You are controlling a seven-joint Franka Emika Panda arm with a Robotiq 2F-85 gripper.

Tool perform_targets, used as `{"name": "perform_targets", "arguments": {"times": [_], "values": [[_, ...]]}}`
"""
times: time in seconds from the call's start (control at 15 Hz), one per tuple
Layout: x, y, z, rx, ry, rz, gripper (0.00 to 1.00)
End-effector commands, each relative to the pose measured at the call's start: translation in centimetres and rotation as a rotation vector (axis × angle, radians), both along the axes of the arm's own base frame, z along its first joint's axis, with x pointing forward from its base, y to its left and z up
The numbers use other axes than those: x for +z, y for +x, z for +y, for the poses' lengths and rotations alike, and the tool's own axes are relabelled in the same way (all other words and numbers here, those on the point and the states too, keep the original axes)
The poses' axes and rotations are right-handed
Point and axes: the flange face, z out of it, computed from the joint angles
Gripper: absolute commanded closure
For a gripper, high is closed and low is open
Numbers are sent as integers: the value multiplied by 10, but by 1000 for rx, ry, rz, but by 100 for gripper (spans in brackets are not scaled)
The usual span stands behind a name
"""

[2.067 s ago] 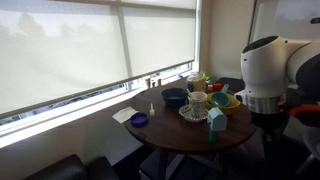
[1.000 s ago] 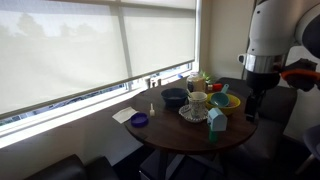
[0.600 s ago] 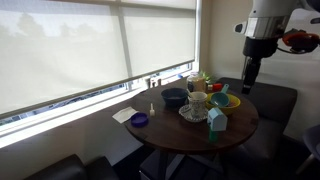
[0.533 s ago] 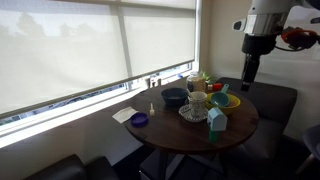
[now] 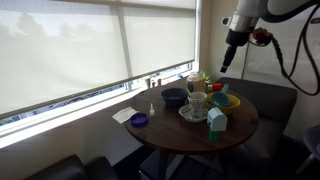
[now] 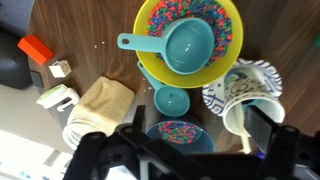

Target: Put the white block inside the bowl

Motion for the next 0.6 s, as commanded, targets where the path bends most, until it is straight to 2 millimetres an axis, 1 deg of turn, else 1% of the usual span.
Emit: {"name": "perform_targets", "arguments": {"times": [0.0, 0.13, 0.2, 0.27, 0.33, 0.4, 0.47, 0.53], "values": [[-14, 57, 9, -186, 39, 5, 0], [-18, 68, 29, -224, 68, 51, 0], [-17, 71, 37, -239, 76, 53, 0], [-14, 74, 39, -270, 77, 45, 0], [-10, 79, 33, -325, 79, 28, 0], [-9, 85, 22, -378, 91, 37, 0], [-9, 86, 17, -362, 115, 53, 0], [-10, 87, 9, -403, 108, 60, 0]]}}
